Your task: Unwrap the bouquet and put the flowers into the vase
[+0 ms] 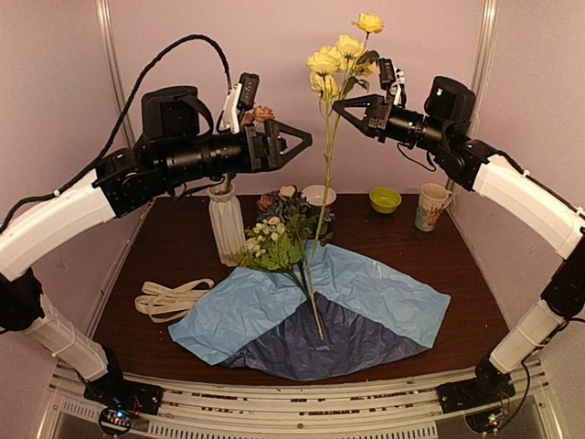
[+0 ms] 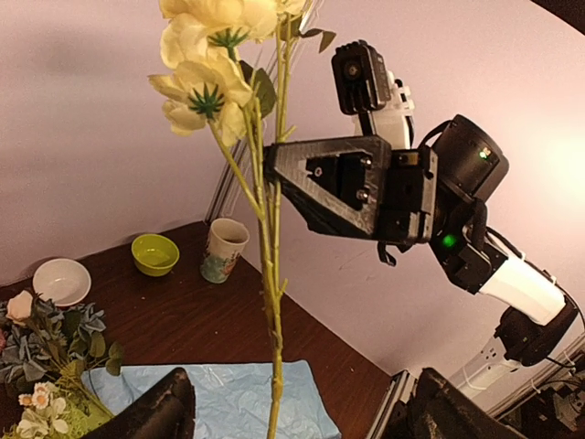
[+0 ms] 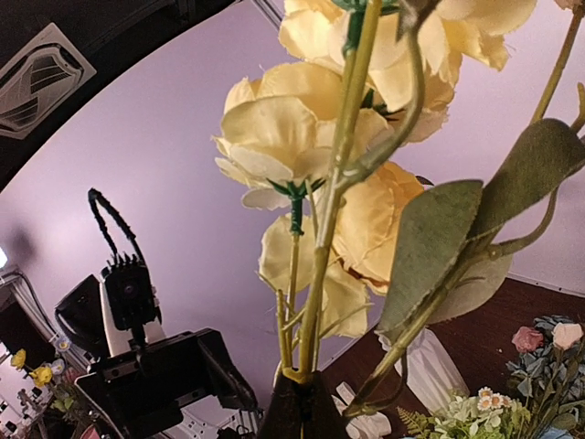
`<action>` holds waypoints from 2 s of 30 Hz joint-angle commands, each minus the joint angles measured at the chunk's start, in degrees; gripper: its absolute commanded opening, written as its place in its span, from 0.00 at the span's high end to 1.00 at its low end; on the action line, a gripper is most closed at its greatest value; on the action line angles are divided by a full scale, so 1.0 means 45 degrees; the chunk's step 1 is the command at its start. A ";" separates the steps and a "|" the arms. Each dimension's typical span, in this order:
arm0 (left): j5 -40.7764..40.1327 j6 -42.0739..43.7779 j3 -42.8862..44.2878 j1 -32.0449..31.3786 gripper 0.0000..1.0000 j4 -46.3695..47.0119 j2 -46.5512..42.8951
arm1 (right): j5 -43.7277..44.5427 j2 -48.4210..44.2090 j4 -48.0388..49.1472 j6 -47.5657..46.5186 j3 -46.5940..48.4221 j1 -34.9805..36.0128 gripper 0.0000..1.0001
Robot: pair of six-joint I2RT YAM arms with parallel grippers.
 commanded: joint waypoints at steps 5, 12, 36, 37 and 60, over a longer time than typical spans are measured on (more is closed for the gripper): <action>0.1335 -0.0217 0.1312 -0.0013 0.19 0.2302 0.1519 | -0.0804 -0.1899 0.0957 -0.1037 -0.1152 0.0157 1.00; 0.1736 -0.0307 0.2618 -0.0003 0.22 0.2312 0.2492 | -0.1193 -0.2412 0.0309 -0.1940 -0.1434 0.0209 1.00; 0.1039 0.0158 0.5059 -0.0003 0.30 0.0333 0.3572 | -0.2025 -0.2754 -0.0441 -0.2719 -0.1626 0.0675 1.00; 0.1062 0.0159 0.5153 -0.0003 0.32 0.0304 0.3669 | -0.2037 -0.2754 -0.0499 -0.2750 -0.1627 0.0702 1.00; -0.1144 0.2124 0.5195 0.0102 1.00 0.0264 0.2363 | 0.1617 -0.5284 -0.3319 -0.3690 -0.4000 0.0795 0.12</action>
